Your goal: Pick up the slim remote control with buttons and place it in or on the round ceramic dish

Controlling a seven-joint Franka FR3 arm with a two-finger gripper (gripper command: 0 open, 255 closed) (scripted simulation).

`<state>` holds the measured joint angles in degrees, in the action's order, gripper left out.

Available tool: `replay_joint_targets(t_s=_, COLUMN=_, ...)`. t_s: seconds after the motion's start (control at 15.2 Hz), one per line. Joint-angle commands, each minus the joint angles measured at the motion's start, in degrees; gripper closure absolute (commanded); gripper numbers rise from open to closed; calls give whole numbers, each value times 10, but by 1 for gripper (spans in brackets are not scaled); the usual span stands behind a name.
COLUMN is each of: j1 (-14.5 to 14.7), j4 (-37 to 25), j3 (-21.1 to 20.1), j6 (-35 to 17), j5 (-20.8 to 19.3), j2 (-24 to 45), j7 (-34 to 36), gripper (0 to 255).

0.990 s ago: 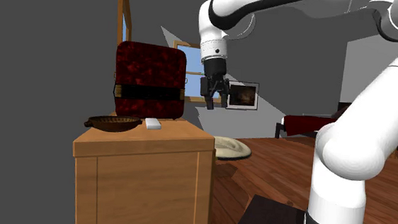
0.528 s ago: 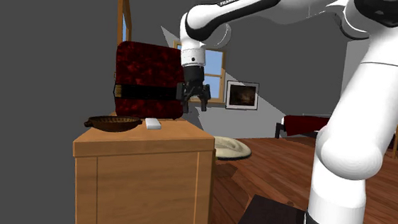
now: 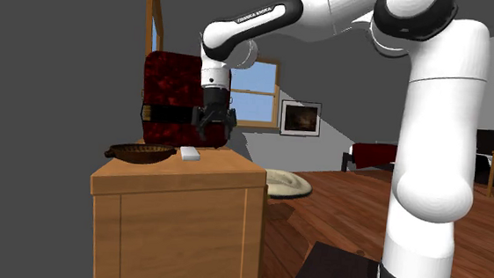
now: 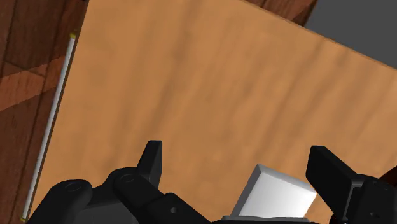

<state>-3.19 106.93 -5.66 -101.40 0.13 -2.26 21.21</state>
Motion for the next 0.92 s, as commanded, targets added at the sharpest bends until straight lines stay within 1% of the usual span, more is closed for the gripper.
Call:
replay_joint_targets(t_s=0.0, j1=-2, j4=-46, j3=1, j6=-7, j5=-2, j2=47, j7=16, gripper=0)
replay_joint_targets(t_s=0.26, j1=-4, j4=-145, j3=6, j6=-6, j5=-4, j2=133, j7=45, gripper=0)
replay_joint_targets(t_s=0.53, j1=-4, j4=-265, j3=13, j6=9, j5=-5, j2=225, j7=72, gripper=0)
replay_joint_targets(t_s=0.59, j1=-4, j4=-282, j3=14, j6=12, j5=-5, j2=237, j7=75, gripper=0)
replay_joint_targets(t_s=0.86, j1=-4, j4=-250, j3=14, j6=-19, j5=-5, j2=237, j7=75, gripper=0)
